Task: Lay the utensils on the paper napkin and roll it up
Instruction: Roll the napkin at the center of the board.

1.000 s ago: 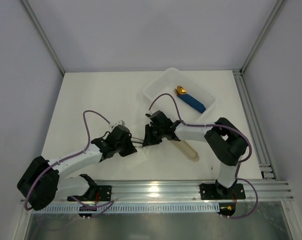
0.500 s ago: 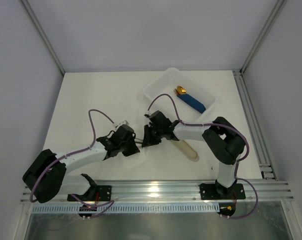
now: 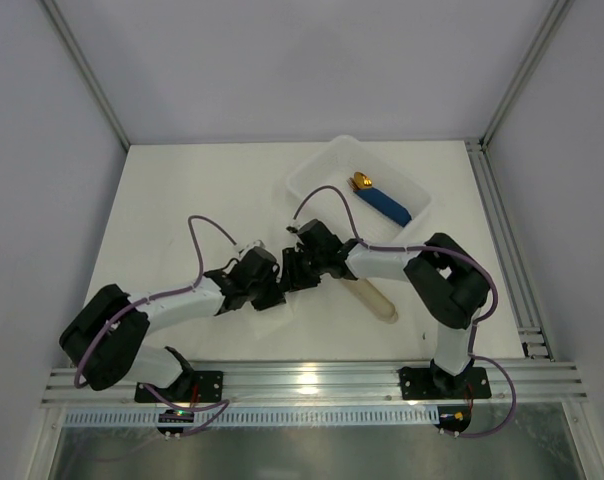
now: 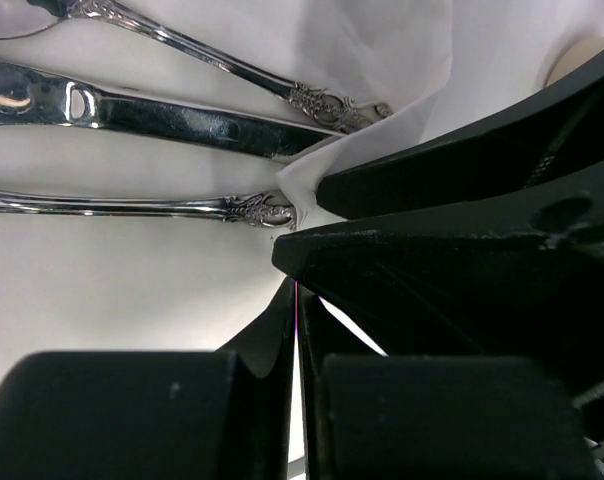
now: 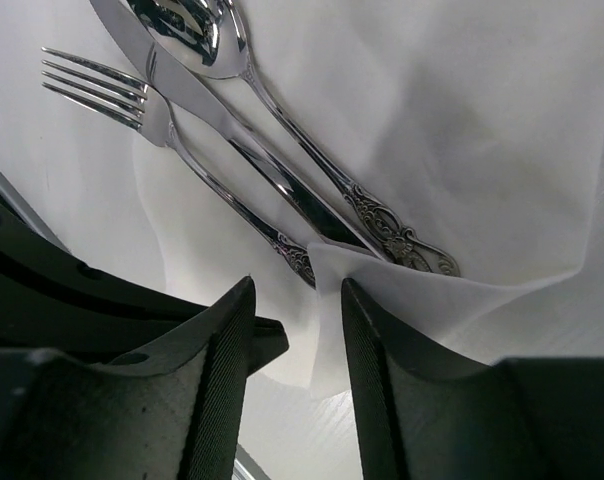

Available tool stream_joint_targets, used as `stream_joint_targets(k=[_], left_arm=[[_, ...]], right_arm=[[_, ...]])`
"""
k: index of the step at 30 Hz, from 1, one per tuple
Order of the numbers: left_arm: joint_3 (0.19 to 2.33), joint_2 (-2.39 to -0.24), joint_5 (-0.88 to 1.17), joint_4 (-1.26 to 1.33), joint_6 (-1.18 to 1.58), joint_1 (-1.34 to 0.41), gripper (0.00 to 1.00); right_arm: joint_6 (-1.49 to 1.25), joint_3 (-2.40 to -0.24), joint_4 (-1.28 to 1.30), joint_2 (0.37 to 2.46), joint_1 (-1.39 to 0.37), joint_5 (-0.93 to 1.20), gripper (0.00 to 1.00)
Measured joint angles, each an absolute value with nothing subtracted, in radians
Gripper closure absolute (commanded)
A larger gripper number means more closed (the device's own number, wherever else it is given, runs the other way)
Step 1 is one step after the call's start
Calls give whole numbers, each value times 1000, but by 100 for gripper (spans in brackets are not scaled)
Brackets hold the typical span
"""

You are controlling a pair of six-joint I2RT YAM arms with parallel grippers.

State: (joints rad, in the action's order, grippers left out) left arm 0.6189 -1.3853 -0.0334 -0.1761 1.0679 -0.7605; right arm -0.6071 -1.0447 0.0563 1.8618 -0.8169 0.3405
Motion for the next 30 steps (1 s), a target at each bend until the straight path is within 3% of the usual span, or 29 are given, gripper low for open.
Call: stream_joint_targets(k=[30], left_arm=[[574,-1407,-82,-74,1117,-791,100]], right_arm=[[-653,-1051,34,1866,-807,336,51]])
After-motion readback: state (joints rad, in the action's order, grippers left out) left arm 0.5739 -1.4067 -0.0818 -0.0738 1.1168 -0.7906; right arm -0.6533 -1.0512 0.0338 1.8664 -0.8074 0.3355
